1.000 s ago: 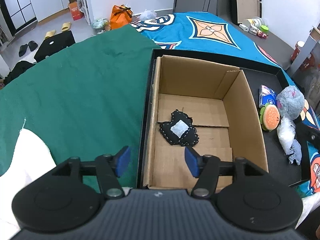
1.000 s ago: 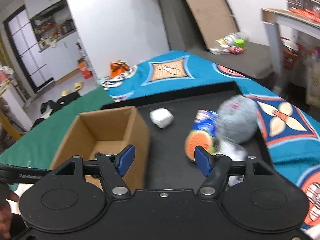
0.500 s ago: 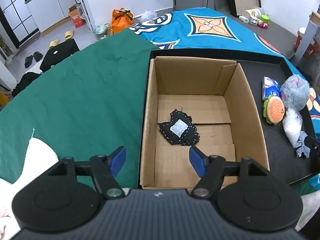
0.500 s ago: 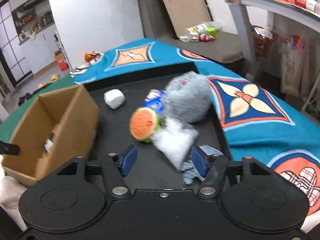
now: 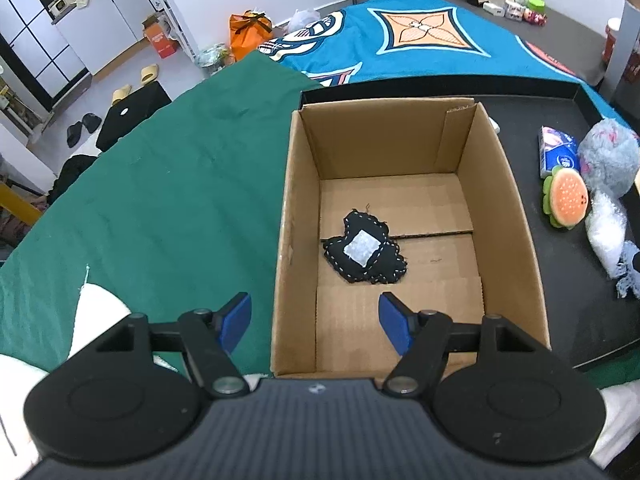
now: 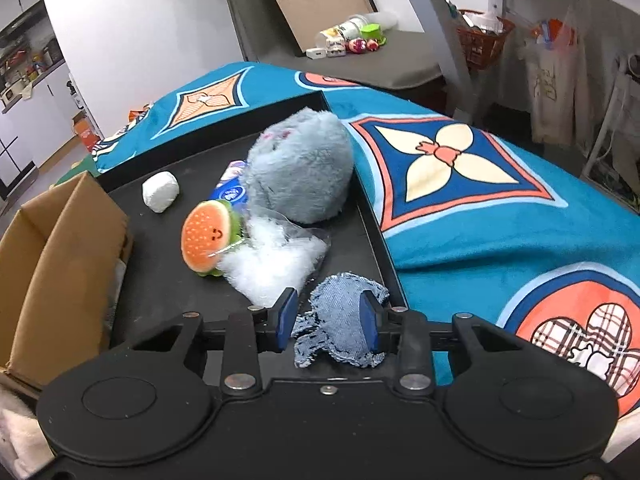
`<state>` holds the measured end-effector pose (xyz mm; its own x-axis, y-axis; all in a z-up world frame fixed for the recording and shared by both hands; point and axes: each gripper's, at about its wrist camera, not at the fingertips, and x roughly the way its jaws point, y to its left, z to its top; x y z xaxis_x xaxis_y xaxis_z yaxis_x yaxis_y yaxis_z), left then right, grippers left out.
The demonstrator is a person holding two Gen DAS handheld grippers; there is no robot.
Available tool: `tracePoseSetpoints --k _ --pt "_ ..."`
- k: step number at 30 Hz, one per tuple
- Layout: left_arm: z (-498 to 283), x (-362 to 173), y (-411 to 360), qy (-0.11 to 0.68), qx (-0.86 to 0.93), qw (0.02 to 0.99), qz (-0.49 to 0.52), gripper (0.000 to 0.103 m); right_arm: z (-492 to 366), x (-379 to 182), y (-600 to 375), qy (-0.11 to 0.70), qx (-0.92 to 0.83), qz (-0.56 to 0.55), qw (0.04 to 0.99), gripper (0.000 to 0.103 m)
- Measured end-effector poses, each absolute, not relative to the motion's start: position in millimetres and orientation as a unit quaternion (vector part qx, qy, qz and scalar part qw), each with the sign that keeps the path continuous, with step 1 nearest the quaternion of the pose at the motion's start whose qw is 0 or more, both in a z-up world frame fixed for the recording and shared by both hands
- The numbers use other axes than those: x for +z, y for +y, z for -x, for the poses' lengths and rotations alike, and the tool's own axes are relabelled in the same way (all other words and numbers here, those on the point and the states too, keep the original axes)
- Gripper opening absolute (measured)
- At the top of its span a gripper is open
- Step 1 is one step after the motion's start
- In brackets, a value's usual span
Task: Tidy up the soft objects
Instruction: 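Move the right tool back to the blue denim plush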
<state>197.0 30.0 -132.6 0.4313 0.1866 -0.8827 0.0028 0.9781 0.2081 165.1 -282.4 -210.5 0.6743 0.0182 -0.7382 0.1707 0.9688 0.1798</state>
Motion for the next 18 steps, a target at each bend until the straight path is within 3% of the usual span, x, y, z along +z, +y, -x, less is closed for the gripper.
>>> tracePoseSetpoints --k 18 --pt "-206 -138 15 0.543 0.075 0.827 -0.122 0.069 -183 -231 -286 0.425 -0.054 -0.098 0.898 0.034"
